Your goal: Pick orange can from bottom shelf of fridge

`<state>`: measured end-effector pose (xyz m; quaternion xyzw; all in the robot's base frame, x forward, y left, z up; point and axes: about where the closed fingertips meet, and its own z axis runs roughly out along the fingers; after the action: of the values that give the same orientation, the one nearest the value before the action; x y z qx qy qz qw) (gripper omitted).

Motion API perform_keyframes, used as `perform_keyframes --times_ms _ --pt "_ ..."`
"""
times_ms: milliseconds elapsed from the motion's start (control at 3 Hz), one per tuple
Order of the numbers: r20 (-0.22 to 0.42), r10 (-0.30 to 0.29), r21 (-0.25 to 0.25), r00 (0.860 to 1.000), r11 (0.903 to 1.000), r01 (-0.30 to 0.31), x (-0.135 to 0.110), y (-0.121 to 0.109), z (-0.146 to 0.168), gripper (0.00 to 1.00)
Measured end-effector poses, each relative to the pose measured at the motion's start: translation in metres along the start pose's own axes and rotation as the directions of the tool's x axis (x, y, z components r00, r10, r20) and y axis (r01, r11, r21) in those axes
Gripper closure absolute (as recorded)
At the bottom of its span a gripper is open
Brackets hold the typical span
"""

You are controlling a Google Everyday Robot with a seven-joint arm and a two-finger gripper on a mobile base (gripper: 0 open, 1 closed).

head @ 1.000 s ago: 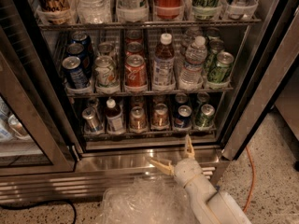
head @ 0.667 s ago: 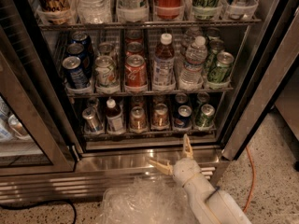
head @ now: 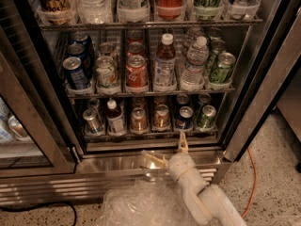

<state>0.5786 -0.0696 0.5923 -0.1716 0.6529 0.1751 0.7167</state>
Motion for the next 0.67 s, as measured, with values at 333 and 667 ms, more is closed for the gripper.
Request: perform_keyframes --times_ms 333,667 --pt "0.004 0.014 0.008 1.0 0.9999 -0.014 0.0116 -0.0066 0.0218 0.0" --pt "0.004 0.014 0.008 1.0 0.9999 -0.014 0.0116 -0.0066 0.0219 0.0"
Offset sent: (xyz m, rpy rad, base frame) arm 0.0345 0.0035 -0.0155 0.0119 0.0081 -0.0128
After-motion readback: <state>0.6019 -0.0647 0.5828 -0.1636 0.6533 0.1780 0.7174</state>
